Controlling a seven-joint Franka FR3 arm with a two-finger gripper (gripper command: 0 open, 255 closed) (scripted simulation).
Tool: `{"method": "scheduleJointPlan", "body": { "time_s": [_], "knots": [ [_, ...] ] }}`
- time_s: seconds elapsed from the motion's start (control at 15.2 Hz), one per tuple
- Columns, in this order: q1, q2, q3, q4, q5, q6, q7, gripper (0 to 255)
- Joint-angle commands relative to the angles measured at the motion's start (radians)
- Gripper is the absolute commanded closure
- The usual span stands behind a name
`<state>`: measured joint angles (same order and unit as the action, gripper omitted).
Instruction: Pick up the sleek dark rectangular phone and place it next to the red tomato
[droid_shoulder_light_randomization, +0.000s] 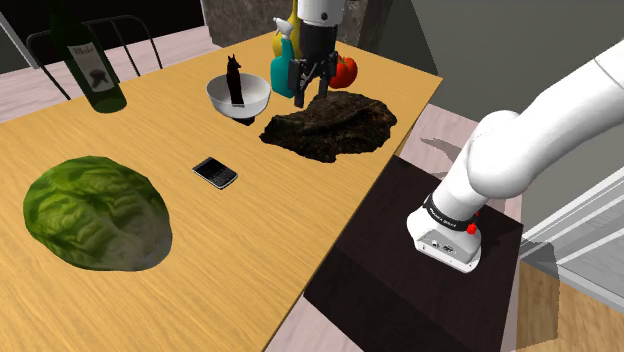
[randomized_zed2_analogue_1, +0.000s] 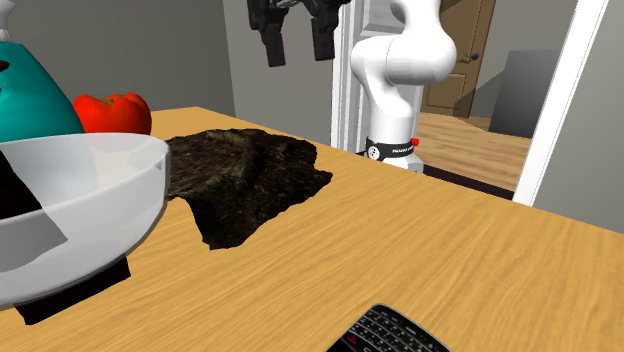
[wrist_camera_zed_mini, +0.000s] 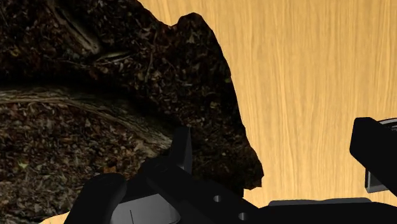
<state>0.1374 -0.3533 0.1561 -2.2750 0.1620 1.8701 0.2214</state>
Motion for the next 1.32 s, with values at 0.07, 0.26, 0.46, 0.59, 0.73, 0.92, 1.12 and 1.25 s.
{"method": "scheduleJointPlan", "body": {
  "time_s": [0.07,0.26,0.46,0.59,0.73,0.92,1.12,1.25],
  "knots": [
    [0.018,0.098,0.036,0.046,-0.006,0.062,0.020,0],
    [0.037,0.195,0.070,0.099,-0.021,0.114,0.043,0],
    [0.056,0.295,0.100,0.161,-0.047,0.159,0.069,0],
    [0.071,0.364,0.117,0.208,-0.069,0.184,0.089,0],
    [0.087,0.433,0.132,0.259,-0.095,0.204,0.110,0],
    [0.117,0.539,0.148,0.344,-0.139,0.226,0.141,0],
    [0.153,0.647,0.157,0.441,-0.186,0.237,0.170,0],
    [0.180,0.720,0.160,0.512,-0.217,0.238,0.187,0]
  ]
}}
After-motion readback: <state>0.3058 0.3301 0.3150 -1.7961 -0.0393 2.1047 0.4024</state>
